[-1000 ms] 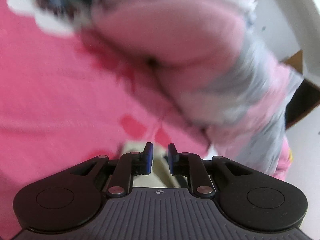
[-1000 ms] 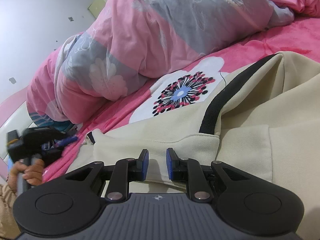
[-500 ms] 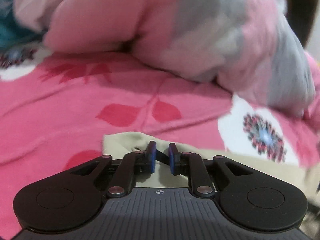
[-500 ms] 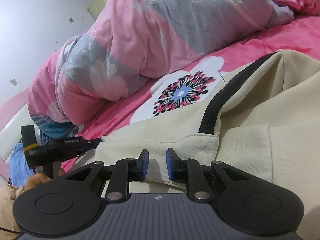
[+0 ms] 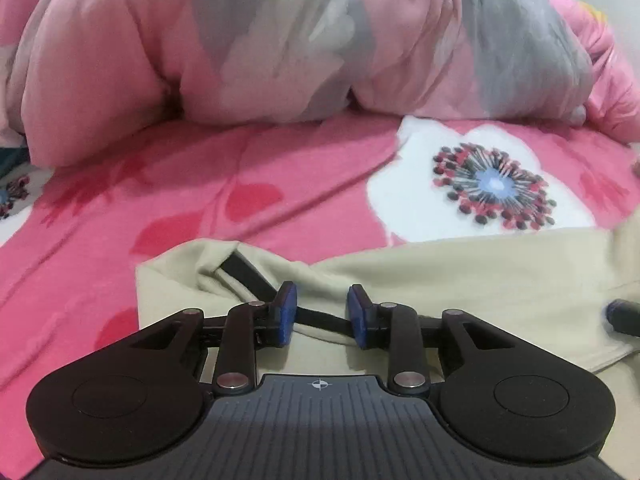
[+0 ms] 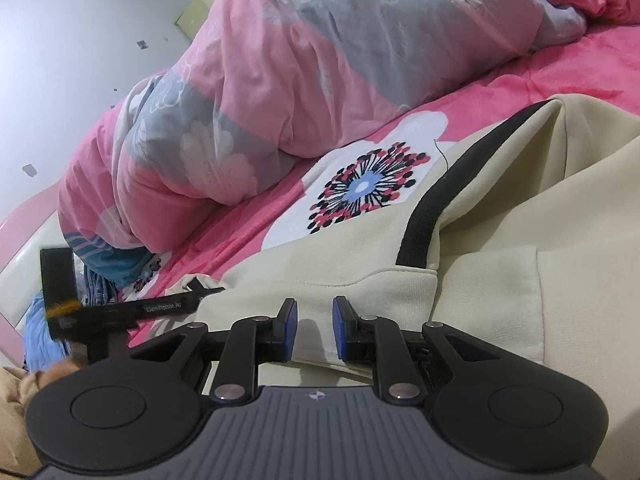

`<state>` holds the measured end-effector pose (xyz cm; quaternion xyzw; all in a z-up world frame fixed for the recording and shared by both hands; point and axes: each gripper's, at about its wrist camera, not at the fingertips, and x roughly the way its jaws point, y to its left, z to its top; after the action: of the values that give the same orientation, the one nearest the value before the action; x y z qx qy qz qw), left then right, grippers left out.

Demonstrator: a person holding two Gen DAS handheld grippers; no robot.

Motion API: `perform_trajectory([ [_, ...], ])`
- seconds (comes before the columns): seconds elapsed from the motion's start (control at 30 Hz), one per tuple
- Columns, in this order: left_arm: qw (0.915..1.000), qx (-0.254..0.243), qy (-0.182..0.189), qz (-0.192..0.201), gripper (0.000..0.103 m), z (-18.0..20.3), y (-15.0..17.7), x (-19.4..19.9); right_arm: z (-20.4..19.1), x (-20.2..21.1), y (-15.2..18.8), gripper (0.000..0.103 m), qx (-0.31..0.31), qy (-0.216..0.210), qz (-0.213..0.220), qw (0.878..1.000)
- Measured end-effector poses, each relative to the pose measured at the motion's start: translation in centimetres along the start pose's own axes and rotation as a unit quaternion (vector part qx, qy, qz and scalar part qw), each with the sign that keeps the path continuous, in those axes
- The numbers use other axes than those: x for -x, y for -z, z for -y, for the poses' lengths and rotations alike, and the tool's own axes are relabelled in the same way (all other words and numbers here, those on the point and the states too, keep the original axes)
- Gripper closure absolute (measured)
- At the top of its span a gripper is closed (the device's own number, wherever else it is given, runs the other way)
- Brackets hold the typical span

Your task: Fold clothes

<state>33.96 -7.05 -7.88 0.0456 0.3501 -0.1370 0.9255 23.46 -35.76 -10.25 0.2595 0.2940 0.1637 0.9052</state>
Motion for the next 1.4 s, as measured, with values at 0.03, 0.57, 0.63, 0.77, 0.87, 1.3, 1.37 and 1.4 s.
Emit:
perform_trajectory([
  [0.03,0.9999,0.011,-0.007,-0.002,0.074,-0.1,-0.3,0.5,0.0,0.0,0.0,0.084,0.0,-0.001,0.001,1.0],
  [0.57,0.9969,0.001,0.066,0.043,0.065,6.6,3.4,4.3,-4.1,1.0,-2.4,0.081,0.085,0.08,0.0,0.993],
  [0.63,0.9968,-0.006,0.061,0.052,0.065,6.8,3.7,4.3,-4.2,1.1,-4.1,0.081,0.113,0.097,0.016,0.989],
  [0.77,0.9958,-0.002,0.068,0.061,0.065,6.5,4.1,4.4,1.1,-0.1,-6.0,0.086,0.107,0.202,0.009,0.973],
  [0.87,0.9952,0.002,0.075,0.063,0.065,6.3,4.2,4.6,8.5,1.9,-7.0,0.103,-0.089,0.141,0.014,0.986],
  [1.3,0.9941,0.013,0.084,0.068,0.065,5.9,4.2,4.7,9.6,5.8,-9.4,0.1,-0.098,0.25,0.06,0.961],
  [1.37,0.9939,0.013,0.084,0.07,0.064,5.9,4.3,4.7,8.0,6.4,-9.9,0.1,-0.092,0.207,0.081,0.971],
  [1.4,0.9938,0.014,0.085,0.07,0.064,5.9,4.3,4.8,7.3,6.6,-10.0,0.1,-0.091,0.18,0.087,0.976],
])
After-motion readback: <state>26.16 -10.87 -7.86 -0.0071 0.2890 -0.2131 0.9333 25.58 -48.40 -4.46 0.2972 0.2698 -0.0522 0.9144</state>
